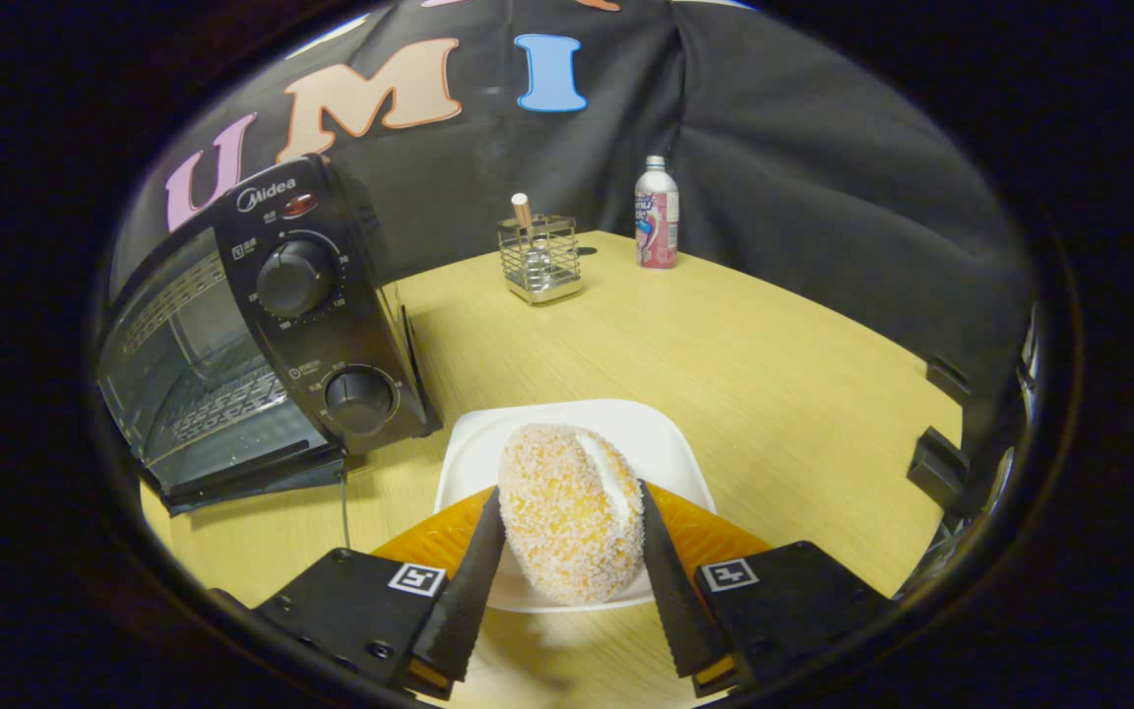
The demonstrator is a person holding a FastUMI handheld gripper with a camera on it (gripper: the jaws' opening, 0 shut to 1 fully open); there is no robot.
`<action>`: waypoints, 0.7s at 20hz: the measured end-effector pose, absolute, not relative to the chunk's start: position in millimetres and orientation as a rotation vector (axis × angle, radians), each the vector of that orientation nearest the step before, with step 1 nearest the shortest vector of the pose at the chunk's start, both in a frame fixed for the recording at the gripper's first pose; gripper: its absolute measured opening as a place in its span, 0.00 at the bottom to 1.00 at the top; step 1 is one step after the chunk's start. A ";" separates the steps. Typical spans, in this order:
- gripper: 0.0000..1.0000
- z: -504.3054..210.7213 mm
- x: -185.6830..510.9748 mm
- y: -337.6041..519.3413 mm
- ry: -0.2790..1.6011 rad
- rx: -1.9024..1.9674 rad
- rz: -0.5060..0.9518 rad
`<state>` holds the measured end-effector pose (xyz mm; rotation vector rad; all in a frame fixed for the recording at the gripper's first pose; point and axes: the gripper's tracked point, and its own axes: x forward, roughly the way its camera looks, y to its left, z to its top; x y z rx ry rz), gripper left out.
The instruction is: Open the toaster oven, put the food inside, and close the toaster oven door.
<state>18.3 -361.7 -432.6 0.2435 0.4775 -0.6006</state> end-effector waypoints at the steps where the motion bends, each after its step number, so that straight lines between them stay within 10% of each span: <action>1: 0.83 -432.5 17.0 -361.0 0.477 0.240 -0.605; 14: 0.79 -372.3 -18.7 -310.5 0.402 0.260 -0.640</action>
